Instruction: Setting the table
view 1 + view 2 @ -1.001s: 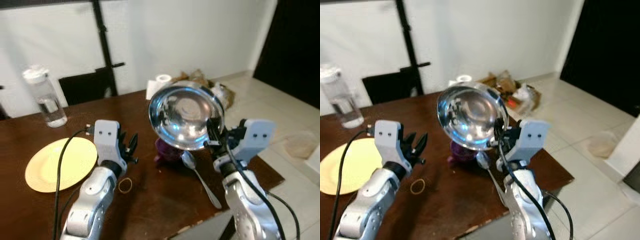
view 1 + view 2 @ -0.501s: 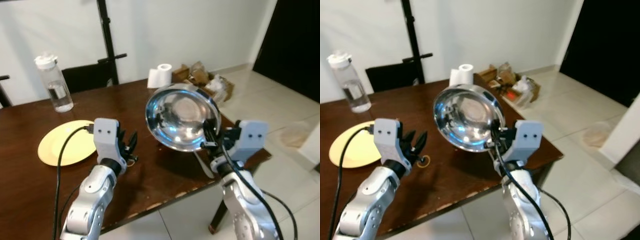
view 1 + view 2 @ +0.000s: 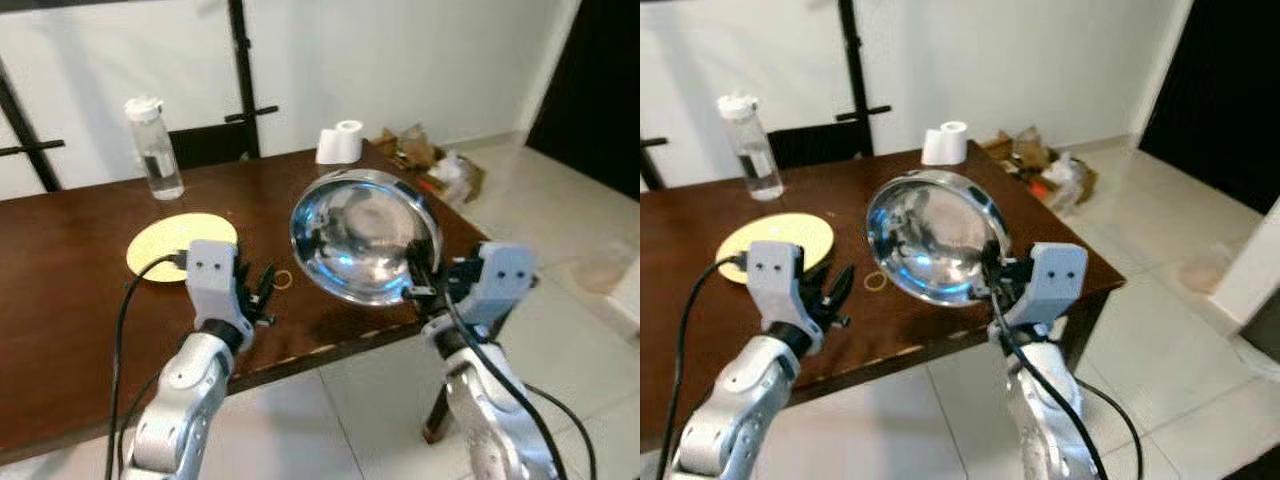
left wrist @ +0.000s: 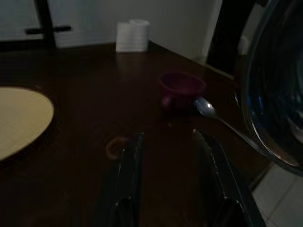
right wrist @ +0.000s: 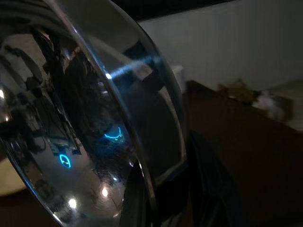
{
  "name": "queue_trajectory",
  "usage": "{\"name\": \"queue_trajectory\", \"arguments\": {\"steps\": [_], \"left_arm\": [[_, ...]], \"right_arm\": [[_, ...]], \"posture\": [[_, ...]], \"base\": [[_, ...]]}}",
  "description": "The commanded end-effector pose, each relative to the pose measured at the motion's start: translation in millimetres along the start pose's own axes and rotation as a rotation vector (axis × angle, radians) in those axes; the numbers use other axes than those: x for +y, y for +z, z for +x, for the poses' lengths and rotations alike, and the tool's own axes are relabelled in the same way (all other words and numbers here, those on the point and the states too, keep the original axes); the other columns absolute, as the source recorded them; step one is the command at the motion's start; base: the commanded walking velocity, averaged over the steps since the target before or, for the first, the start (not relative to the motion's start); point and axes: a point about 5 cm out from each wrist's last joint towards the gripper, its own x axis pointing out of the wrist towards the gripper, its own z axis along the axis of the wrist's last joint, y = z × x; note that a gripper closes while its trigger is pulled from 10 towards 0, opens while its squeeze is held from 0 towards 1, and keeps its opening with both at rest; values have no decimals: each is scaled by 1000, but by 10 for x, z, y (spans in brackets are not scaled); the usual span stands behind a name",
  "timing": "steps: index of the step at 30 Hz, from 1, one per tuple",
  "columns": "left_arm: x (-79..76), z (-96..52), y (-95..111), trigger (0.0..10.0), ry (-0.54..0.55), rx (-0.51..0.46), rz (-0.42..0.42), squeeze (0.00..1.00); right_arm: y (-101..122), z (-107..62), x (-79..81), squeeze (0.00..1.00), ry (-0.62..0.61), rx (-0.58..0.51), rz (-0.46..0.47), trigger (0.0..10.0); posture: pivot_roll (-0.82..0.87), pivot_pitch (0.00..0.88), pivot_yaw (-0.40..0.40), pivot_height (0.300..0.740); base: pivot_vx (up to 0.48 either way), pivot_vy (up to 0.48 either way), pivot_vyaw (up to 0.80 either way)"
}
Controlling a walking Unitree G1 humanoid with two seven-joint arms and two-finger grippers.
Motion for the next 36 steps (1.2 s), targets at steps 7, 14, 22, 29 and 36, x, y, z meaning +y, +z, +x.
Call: {"name": "queue_trajectory", "arguments": {"steps": [7, 14, 22, 29, 36], "left_arm": [[54, -21, -35, 10000, 20, 21, 8, 0], [52, -22, -35, 10000, 20, 21, 9, 0], [52, -20, -36, 10000, 19, 21, 9, 0], [45, -12, -36, 10000, 17, 21, 7, 0], [44, -7, -33, 10000, 16, 20, 7, 0]], "right_arm": [[40, 1, 80, 0, 28, -24, 9, 10000], [37, -2, 80, 0, 27, -23, 10, 10000], [33, -1, 84, 0, 28, -22, 9, 10000], [31, 2, 83, 0, 28, -22, 9, 10000], [32, 5, 86, 0, 29, -24, 8, 10000]], "posture": [[-42, 39, 92, 740], [-41, 40, 91, 740], [-42, 40, 91, 740], [-42, 37, 93, 740], [-42, 35, 94, 740]], "base": [[-305, 0, 0], [-309, 0, 0], [-311, 0, 0], [-310, 0, 0], [-316, 0, 0]]}}
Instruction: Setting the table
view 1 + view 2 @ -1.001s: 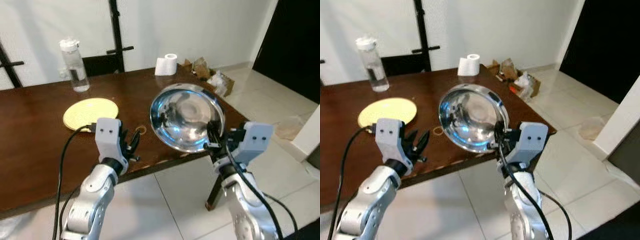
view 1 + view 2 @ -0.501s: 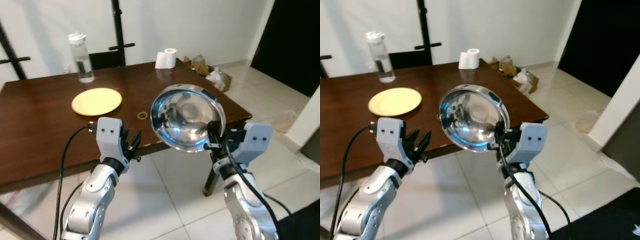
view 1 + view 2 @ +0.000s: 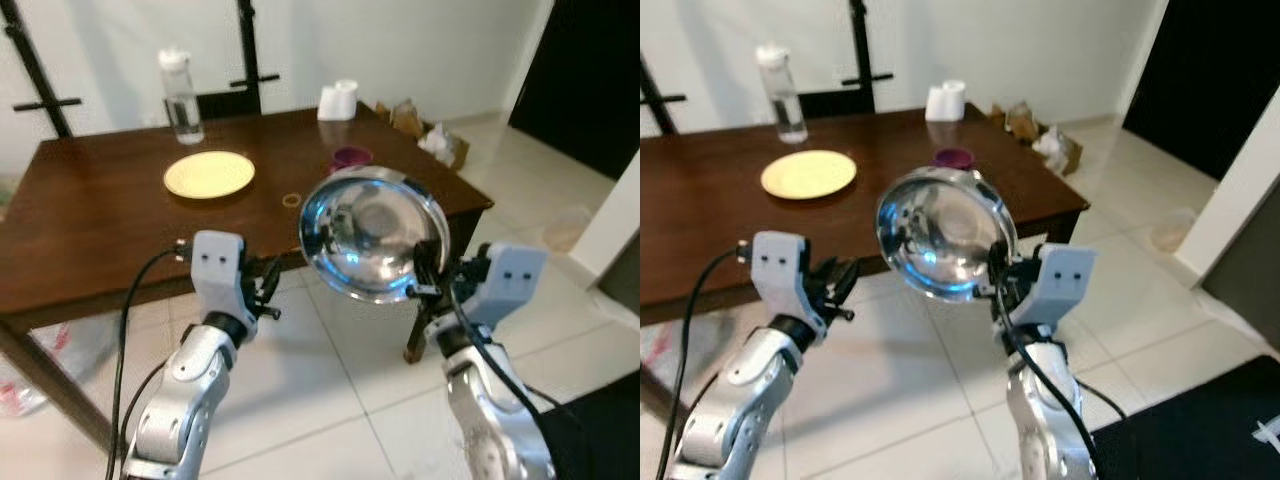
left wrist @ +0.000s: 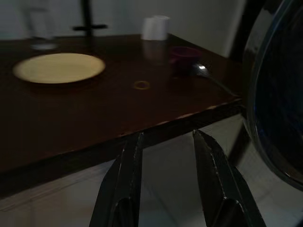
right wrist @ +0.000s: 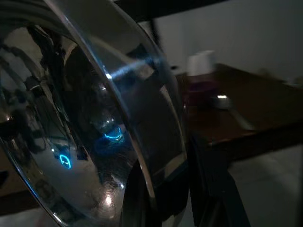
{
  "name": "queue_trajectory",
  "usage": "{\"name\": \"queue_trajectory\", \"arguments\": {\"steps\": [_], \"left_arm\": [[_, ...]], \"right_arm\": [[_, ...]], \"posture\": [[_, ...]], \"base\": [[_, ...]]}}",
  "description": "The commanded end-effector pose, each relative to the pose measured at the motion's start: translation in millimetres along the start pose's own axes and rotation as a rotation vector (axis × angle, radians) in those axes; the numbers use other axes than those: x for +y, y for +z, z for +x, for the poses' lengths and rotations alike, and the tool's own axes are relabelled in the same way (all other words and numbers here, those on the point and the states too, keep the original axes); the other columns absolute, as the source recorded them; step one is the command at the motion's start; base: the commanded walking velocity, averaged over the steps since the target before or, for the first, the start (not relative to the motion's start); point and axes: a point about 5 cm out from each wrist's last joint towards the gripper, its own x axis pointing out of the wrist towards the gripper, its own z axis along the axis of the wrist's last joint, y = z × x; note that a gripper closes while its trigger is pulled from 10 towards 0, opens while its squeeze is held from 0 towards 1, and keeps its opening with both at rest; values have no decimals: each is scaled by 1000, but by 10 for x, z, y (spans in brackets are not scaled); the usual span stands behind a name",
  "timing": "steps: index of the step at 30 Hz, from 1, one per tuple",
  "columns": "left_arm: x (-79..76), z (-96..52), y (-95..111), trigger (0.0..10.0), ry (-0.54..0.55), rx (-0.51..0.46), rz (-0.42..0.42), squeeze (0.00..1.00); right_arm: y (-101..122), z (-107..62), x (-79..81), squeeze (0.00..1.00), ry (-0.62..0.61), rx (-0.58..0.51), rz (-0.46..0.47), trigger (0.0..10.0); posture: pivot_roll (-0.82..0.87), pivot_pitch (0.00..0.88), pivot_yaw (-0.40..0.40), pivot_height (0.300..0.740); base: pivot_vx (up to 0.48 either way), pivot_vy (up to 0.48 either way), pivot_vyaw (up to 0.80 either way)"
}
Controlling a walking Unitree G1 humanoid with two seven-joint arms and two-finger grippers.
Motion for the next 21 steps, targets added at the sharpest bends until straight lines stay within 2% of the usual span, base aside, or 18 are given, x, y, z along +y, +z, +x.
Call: {"name": "queue_trajectory", "arguments": {"steps": [1, 21], "left_arm": [[5, -18, -68, 10000, 6, 30, 0, 0], [-7, -8, -67, 10000, 1, 29, -1, 0]], "right_arm": [[44, 1, 8, 0, 3, -26, -1, 10000], [48, 3, 10, 0, 6, -29, -2, 10000]], "posture": [[-43, 33, 94, 740], [-45, 28, 96, 740]], "base": [[-319, 0, 0], [-324, 0, 0]]}}
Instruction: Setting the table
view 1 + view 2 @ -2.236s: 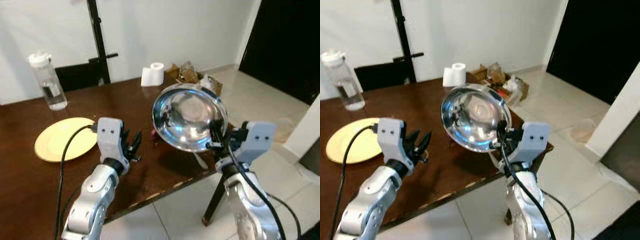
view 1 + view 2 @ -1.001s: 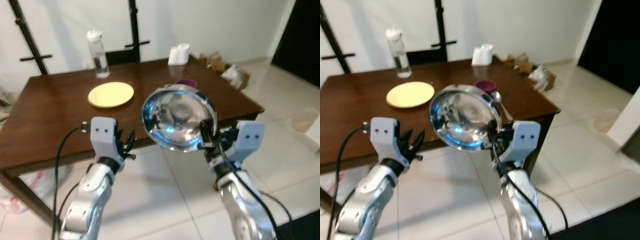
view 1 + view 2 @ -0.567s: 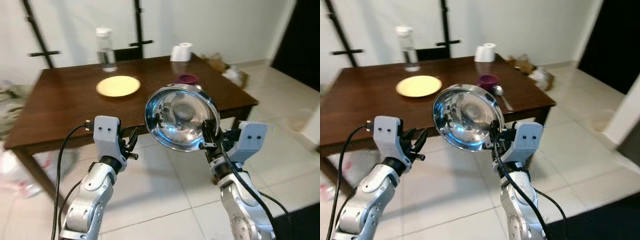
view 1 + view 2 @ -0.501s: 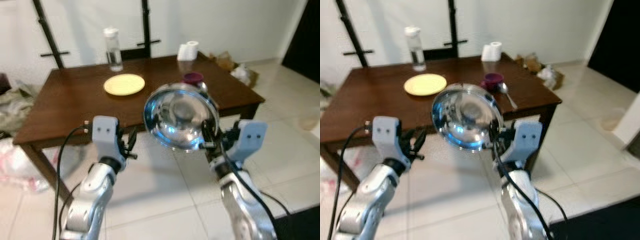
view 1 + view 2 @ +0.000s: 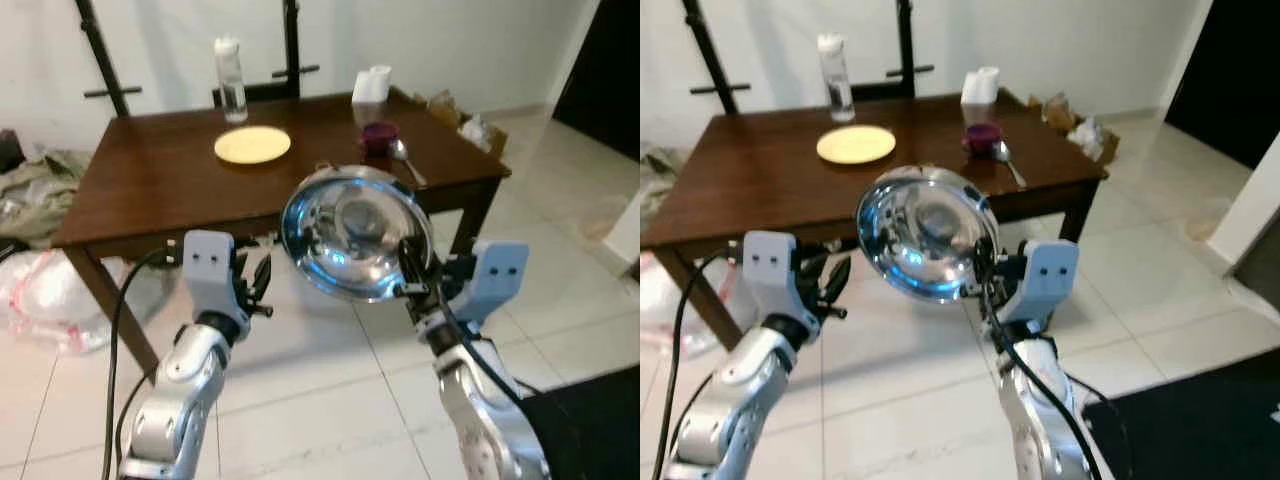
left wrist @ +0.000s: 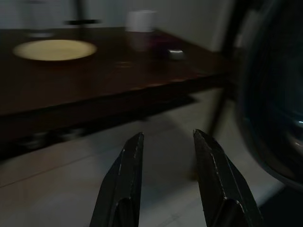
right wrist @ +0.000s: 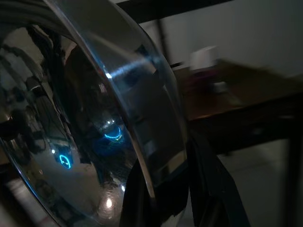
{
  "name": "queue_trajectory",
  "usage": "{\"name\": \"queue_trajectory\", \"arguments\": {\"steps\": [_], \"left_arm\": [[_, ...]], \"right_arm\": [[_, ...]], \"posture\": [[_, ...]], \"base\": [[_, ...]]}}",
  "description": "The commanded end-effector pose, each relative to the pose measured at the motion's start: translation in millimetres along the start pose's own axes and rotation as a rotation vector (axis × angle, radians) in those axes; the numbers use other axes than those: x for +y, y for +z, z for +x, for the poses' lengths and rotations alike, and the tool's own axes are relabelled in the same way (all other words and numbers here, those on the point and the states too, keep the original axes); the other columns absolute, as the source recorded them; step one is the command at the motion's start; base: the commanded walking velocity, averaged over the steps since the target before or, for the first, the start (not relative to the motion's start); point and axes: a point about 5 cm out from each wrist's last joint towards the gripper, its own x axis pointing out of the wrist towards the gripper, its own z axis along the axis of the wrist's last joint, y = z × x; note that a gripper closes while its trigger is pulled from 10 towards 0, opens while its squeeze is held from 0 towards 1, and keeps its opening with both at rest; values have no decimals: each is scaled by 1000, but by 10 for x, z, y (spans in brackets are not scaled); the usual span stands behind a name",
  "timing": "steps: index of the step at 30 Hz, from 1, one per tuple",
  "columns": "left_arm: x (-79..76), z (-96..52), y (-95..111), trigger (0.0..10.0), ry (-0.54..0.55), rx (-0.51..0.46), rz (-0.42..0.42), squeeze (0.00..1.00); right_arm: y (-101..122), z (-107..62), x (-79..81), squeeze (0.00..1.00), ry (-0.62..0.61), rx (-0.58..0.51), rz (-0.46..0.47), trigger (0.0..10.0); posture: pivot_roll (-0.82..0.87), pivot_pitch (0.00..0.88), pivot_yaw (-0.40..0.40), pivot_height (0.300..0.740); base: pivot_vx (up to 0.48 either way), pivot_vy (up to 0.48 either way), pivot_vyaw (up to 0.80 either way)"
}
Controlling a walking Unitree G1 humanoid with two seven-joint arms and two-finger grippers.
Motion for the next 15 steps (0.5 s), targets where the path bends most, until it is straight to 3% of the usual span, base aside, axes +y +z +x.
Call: {"name": "queue_trajectory", "arguments": {"steps": [1, 15], "left_arm": [[44, -23, -59, 10000, 13, 29, 13, 0], [42, -24, -63, 10000, 13, 33, 12, 0]], "right_arm": [[38, -2, 44, 0, 13, -25, 9, 10000], [36, -6, 45, 0, 10, -24, 11, 10000]], "posture": [[-45, 28, 96, 740], [-45, 33, 98, 740]], "base": [[-330, 0, 0], [-328, 0, 0]]}}
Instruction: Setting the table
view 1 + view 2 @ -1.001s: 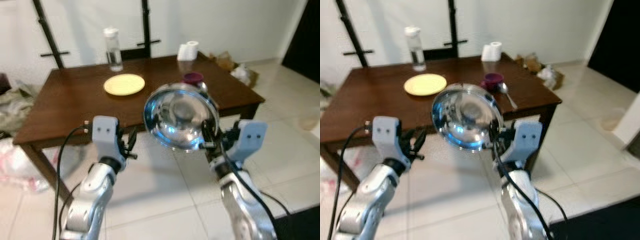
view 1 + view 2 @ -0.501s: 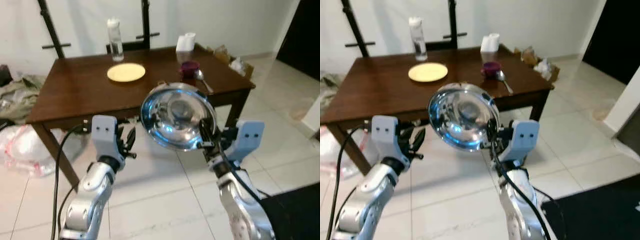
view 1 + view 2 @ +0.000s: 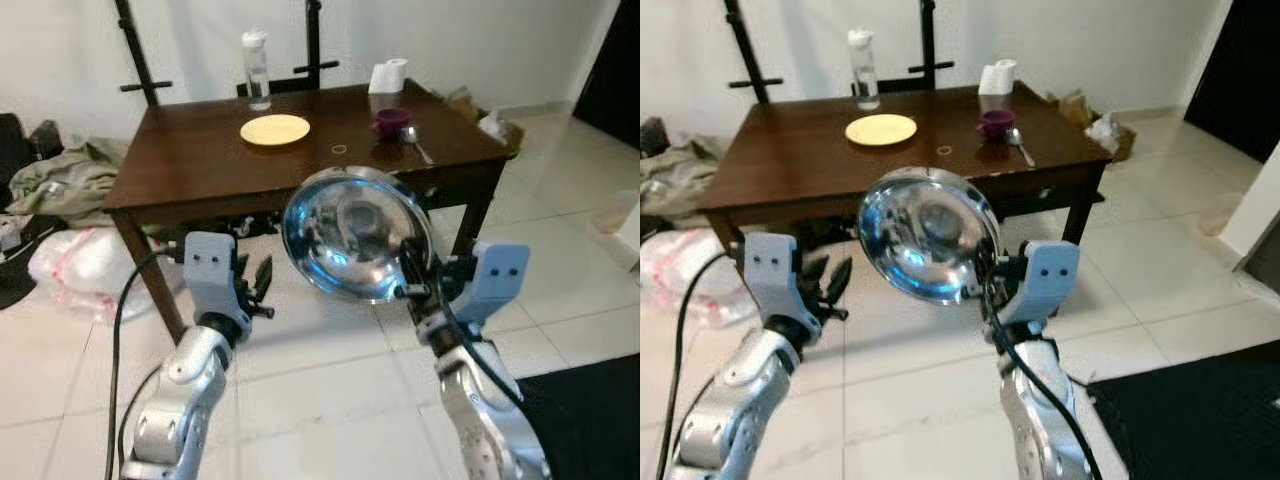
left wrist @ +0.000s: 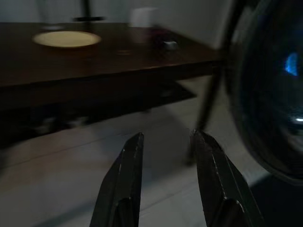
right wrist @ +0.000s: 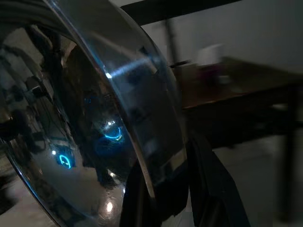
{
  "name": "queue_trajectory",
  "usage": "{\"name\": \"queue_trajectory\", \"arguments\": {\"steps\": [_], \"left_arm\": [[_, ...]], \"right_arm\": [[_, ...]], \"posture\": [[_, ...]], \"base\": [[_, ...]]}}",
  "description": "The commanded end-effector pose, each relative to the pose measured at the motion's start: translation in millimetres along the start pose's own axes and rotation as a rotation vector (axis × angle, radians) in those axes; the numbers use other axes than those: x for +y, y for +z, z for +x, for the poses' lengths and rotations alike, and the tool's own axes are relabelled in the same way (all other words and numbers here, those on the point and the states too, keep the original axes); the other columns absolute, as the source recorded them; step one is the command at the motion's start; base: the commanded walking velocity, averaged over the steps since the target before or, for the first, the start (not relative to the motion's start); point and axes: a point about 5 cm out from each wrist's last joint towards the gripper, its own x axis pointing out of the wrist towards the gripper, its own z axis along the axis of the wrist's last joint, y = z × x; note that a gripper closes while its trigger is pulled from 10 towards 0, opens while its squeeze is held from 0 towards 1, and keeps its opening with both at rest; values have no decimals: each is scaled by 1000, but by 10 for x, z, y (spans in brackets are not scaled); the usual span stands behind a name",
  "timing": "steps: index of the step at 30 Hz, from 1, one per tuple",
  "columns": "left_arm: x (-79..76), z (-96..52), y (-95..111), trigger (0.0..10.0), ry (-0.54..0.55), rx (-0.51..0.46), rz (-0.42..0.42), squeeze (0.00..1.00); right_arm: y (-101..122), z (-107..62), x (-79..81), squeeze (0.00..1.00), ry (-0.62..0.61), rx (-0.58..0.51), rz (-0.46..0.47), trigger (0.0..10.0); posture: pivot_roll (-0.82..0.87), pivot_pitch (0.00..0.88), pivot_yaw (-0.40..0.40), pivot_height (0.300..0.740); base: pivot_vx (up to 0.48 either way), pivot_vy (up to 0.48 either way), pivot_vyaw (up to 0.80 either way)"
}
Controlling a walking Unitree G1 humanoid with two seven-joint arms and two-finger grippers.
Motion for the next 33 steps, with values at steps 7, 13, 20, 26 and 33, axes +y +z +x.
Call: {"name": "queue_trajectory", "arguments": {"steps": [7, 13, 20, 26, 33], "left_arm": [[71, -28, -53, 10000, 23, 31, 18, 0], [72, -29, -56, 10000, 25, 32, 17, 0], [73, -29, -60, 10000, 28, 34, 14, 0], [82, -22, -72, 10000, 35, 45, 10, 0], [79, -18, -74, 10000, 37, 49, 8, 0]], "right_arm": [[24, -8, 61, 0, 18, -18, 12, 10000], [21, -10, 60, 0, 18, -16, 11, 10000], [21, -15, 58, 0, 16, -16, 11, 10000], [18, -20, 58, 0, 14, -14, 9, 10000], [19, -21, 52, 0, 13, -14, 8, 10000]], "posture": [[-45, 36, 99, 740], [-45, 36, 99, 740], [-46, 39, 99, 740], [-47, 41, 99, 740], [-49, 43, 99, 740]], "base": [[-327, 0, 0], [-329, 0, 0], [-185, 0, 0], [0, 0, 0], [0, 0, 0]]}}
